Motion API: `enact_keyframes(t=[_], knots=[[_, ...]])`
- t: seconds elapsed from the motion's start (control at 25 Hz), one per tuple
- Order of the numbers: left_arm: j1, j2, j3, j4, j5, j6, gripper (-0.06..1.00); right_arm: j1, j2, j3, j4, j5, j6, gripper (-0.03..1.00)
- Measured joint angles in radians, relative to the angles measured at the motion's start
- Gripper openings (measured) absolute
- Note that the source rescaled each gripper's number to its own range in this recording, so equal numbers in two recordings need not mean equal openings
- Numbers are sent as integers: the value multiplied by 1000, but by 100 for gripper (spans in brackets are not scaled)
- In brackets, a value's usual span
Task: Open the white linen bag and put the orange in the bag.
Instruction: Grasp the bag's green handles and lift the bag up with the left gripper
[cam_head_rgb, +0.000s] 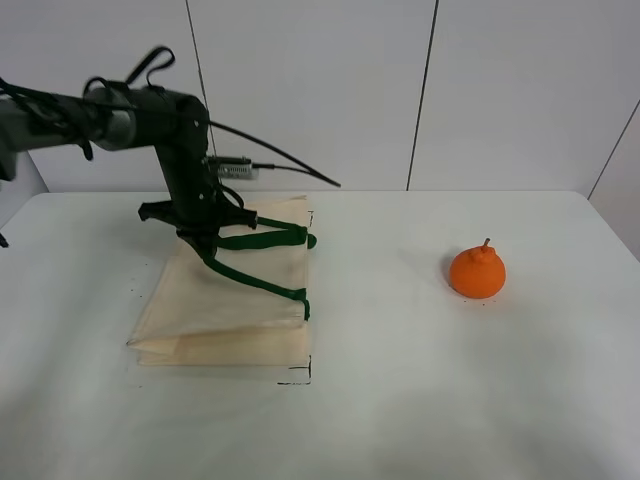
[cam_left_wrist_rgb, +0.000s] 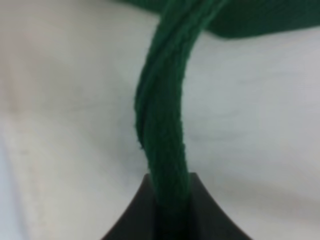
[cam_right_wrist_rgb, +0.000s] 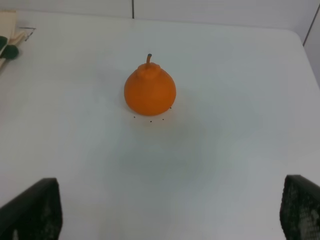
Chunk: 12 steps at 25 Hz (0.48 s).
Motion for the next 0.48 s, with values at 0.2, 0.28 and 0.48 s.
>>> enact_keyframes(t=[0.2, 0.28, 0.48], knots=[[0, -180, -84, 0, 88, 81, 1, 0, 0, 0, 0, 0, 0, 100], [0, -235, -137, 0, 120, 95, 1, 0, 0, 0, 0, 0, 0, 100], [0, -328, -296, 1, 183, 113, 1, 0, 51, 0, 5, 0, 0, 100]])
